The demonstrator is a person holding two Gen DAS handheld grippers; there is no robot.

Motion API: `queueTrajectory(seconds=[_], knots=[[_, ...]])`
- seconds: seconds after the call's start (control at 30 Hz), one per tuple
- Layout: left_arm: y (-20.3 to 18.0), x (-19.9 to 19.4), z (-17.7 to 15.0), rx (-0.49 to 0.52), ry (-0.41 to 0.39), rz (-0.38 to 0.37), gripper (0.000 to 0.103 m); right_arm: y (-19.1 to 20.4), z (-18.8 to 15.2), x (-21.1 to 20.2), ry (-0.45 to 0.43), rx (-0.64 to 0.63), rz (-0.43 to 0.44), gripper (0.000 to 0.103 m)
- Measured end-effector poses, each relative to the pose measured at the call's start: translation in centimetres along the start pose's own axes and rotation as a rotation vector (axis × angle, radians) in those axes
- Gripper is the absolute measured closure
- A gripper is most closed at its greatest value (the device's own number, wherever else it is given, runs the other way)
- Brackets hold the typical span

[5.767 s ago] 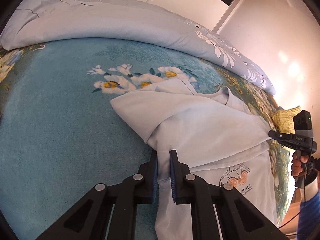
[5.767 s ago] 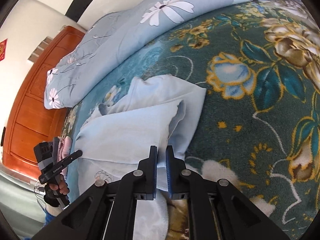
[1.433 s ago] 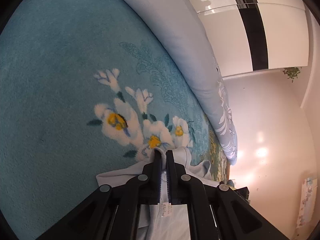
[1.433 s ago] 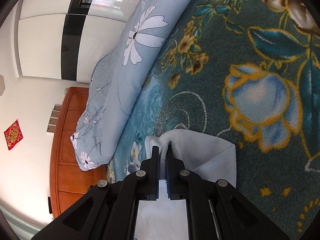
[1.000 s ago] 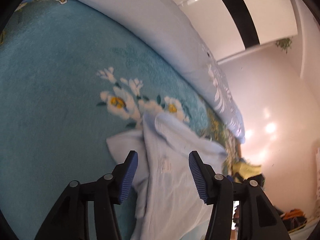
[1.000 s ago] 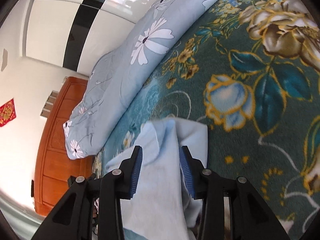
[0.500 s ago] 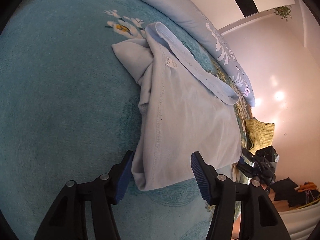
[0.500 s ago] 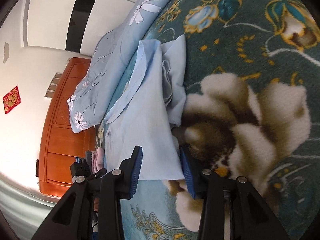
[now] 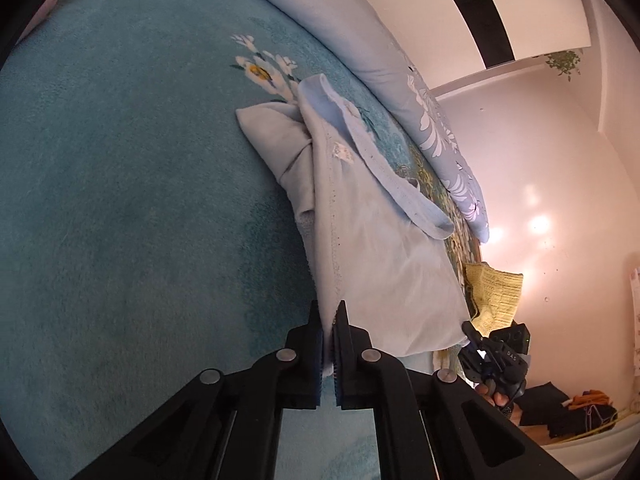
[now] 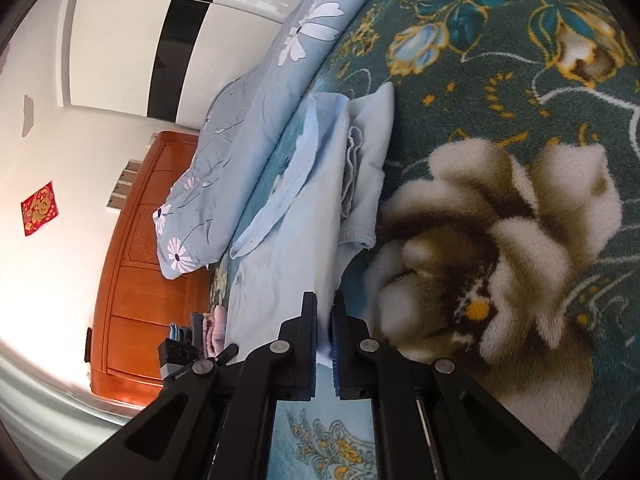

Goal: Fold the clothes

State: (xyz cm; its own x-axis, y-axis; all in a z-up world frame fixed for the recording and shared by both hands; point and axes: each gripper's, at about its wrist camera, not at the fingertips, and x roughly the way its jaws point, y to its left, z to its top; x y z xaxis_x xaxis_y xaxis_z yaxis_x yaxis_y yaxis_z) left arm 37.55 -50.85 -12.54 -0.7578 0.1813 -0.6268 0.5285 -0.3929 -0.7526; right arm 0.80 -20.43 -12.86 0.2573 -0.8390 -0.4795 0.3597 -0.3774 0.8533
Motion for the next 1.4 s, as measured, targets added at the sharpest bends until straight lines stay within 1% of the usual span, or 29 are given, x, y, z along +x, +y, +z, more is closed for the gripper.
queueTrajectory(seconds=[0.1,0.2,0.3,0.4,0.47,0.53,0.6,0.73,0.8,0.87,0.93,1.03,1.07,1.1,1.17,1.23,1.27,1.33,1.4], knots=[[0.3,-2.6,-2.4,0.015,0.003,0.004,0.099,1.3,-1.8,-1.5,0.005,-0.028,0.02,0.097],[1.0,-5.0,-5.9,0.022,0.006,-0.013,0.099,1.5,-4.6,-3.4,0.017,-0.028,0.043,0.097],[1.4,-6.3,-9.5,0.034,0.012,-0.021,0.099,1.3,-7.8,-5.1,0.032,-0.031,0.06,0.097],[2.1,-6.7,-12.0,0.05,0.021,-0.009,0.099,0.5,-10.3,-6.1,0.046,-0.032,0.057,0.097],[2.9,-6.9,-12.6,0.051,0.027,0.014,0.099,-0.3,-11.2,-6.1,0.058,-0.019,0.038,0.097],[3.6,-6.7,-12.9,0.038,0.025,0.013,0.099,-1.2,-11.7,-6.0,0.062,0.007,0.028,0.097],[3.9,-6.4,-13.1,0.032,0.022,0.008,0.099,-2.0,-11.9,-5.9,0.062,0.023,0.033,0.097],[4.0,-6.8,-13.7,0.063,0.006,-0.021,0.097,-2.8,-12.0,-5.6,0.073,0.037,0.019,0.097],[4.3,-7.4,-13.7,0.069,0.006,-0.024,0.097,-2.8,-12.0,-5.7,0.071,0.03,0.004,0.094],[4.5,-8.3,-13.5,0.083,-0.009,0.008,0.096,-2.7,-12.0,-6.1,0.062,0.01,-0.018,0.094],[4.5,-9.4,-13.1,0.1,-0.032,0.068,0.093,-2.8,-11.7,-7.1,0.036,-0.007,-0.068,0.093],[3.2,-10.6,-11.8,0.18,-0.08,0.154,0.081,-2.6,-10.3,-9.1,-0.053,-0.047,-0.181,0.093],[2.3,-10.3,-11.1,0.216,-0.086,0.183,0.075,-2.2,-9.6,-9.6,-0.08,-0.069,-0.213,0.093],[1.3,-10.1,-10.3,0.253,-0.092,0.213,0.07,-1.4,-8.9,-9.7,-0.104,-0.1,-0.236,0.093],[-1.1,-8.6,-8.8,0.328,-0.093,0.248,0.067,0.7,-7.5,-8.8,-0.119,-0.171,-0.251,0.092],[-3.7,-6.6,-7.4,0.407,-0.081,0.272,0.066,3.0,-6.6,-6.3,-0.082,-0.249,-0.26,0.083],[-4.9,-5.1,-7.0,0.448,-0.058,0.287,0.063,4.0,-6.4,-4.8,-0.053,-0.295,-0.272,0.076],[-6.3,-2.0,-6.1,0.509,-0.009,0.345,0.063,6.0,-6.5,-1.4,0.016,-0.398,-0.31,0.075],[-6.8,0.3,-5.3,0.547,0.026,0.406,0.063,7.6,-6.8,1.9,0.065,-0.498,-0.369,0.075]])
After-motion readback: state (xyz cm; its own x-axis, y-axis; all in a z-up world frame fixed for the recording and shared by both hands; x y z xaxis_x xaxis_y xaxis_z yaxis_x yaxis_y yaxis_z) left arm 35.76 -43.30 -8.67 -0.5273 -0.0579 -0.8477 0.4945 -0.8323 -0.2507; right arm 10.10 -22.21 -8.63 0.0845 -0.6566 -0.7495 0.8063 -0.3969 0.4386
